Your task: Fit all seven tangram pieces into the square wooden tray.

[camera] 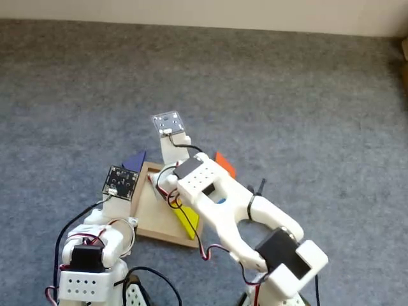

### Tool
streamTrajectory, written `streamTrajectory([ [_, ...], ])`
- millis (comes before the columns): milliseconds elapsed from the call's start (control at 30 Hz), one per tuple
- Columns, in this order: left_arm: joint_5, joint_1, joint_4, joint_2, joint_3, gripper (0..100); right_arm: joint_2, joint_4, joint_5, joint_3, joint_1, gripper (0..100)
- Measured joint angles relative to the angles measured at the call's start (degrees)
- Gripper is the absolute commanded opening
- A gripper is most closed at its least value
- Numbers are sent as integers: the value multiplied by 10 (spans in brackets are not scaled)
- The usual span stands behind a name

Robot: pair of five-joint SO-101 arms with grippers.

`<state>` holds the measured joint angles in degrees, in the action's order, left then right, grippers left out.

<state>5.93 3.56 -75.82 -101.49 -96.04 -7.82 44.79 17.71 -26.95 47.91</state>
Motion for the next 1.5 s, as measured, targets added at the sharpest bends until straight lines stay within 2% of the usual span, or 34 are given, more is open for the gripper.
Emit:
streamTrajectory([
  [200,0,0,0,0,0,51,-45,4,0,37,1,6],
  [533,0,0,0,0,0,51,-25,6,0,33,-4,5],
  [733,0,0,0,0,0,51,-21,74,-66,42,-33,5],
  [933,0,0,0,0,0,51,-17,91,-84,42,-63,5],
  [1200,0,0,0,0,0,51,-15,98,-84,55,-81,5],
  [1333,0,0,0,0,0,51,19,149,-84,52,-86,5],
  [1500,0,0,0,0,0,51,80,161,-62,53,-87,5],
])
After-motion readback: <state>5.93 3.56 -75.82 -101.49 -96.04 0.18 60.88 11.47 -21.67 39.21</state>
